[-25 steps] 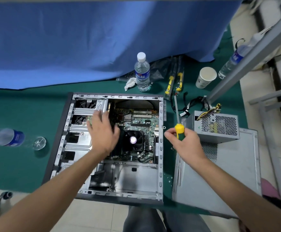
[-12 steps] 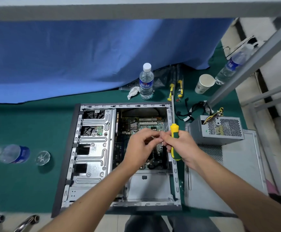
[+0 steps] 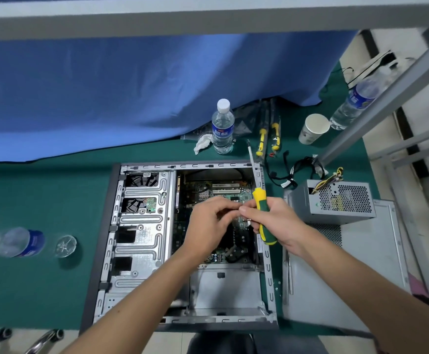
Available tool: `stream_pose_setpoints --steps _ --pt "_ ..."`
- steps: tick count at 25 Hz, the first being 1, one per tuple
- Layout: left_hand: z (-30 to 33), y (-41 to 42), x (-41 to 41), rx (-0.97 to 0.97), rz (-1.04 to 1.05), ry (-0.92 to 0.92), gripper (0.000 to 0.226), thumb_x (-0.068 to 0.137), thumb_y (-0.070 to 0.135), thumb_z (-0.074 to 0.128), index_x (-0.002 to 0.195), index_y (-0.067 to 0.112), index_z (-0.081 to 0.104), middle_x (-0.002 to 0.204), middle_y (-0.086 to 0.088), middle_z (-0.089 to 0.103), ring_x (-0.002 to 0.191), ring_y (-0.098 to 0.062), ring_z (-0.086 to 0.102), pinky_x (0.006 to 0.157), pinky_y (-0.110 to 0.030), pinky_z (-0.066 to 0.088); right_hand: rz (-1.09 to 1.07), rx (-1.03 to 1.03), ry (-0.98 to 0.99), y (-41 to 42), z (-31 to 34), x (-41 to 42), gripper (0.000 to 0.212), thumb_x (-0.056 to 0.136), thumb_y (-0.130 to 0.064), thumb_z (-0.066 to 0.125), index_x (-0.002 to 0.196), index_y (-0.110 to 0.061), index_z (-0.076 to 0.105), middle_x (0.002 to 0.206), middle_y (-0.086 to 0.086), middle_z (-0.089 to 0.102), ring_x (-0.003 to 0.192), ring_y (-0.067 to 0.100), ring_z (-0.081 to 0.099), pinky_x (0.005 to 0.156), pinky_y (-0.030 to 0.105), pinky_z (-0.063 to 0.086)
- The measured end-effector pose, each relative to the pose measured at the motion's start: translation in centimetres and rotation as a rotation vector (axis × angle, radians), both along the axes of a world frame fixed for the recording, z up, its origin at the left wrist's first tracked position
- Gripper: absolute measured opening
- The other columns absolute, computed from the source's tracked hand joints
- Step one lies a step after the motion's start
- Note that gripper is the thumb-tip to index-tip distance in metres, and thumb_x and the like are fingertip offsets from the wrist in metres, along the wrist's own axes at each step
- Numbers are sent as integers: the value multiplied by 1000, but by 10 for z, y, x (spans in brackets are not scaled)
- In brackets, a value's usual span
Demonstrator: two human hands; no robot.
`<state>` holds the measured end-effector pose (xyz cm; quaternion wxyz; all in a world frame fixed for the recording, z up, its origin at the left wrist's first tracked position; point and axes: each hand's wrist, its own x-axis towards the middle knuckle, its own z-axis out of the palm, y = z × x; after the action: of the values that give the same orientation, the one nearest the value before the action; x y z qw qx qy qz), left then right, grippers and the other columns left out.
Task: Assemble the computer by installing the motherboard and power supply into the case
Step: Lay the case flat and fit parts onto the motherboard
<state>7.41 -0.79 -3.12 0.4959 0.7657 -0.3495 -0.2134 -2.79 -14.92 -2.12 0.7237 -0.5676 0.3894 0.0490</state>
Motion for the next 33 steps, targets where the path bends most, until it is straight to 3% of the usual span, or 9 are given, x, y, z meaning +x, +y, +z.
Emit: stream_pose_setpoints --steps 4,6,8,11,14,18,27,33 --pt "-1 -4 6 8 -45 -31 13 84 11 76 97 13 78 85 7 71 80 -6 65 76 -20 52 18 29 -17 -8 -2 3 11 86 -20 76 88 -11 69 71 4 69 53 9 54 54 24 49" --pt "-2 -5 8 5 -30 71 12 87 11 73 98 14 77 88 8 71 83 -7 66 80 -23 53 78 -41 3 -13 -3 2 18 89 -31 72 88 -14 66 68 0 67 54 10 56 54 24 49" --pt "-4 -6 11 -4 36 250 13 89 9 72 99 16 76 89 4 74 84 -13 70 80 -29 57 217 -328 43 -21 -2 -2 25 90 -46 66 79 -25 62 60 -7 62 52 7 55 54 22 45" --pt "-4 -4 16 -56 124 425 14 88 8 73 95 20 75 87 0 76 80 -14 72 75 -24 56 479 -969 146 -39 -1 -14 36 91 -56 58 70 -26 60 55 -10 57 49 1 51 50 19 40" --pt "-5 -2 22 -76 189 475 14 85 7 75 89 21 75 86 -3 76 81 -17 72 75 -26 56 709 -1220 205 -51 -2 -23 27 94 -50 55 77 -29 56 61 -11 57 58 7 59 58 27 53" --pt "-4 3 27 -56 206 461 19 85 5 74 93 23 75 88 3 76 84 -13 71 75 -22 55 810 -1295 255 -56 -4 -25 22 93 -48 53 87 -29 61 68 -10 60 64 12 63 63 32 57" --pt "0 5 30 -22 212 384 14 84 8 77 91 20 75 87 3 76 82 -14 71 76 -23 56 851 -1305 300 -57 4 -21 19 92 -42 53 83 -27 60 67 -8 57 64 13 61 62 32 57" --pt "-1 10 34 162 69 -23 10 85 10 76 94 13 77 90 4 72 81 -12 67 78 -28 55 950 -1346 366 -57 15 -16 20 92 -38 54 79 -23 54 72 -4 60 69 18 63 66 36 57"
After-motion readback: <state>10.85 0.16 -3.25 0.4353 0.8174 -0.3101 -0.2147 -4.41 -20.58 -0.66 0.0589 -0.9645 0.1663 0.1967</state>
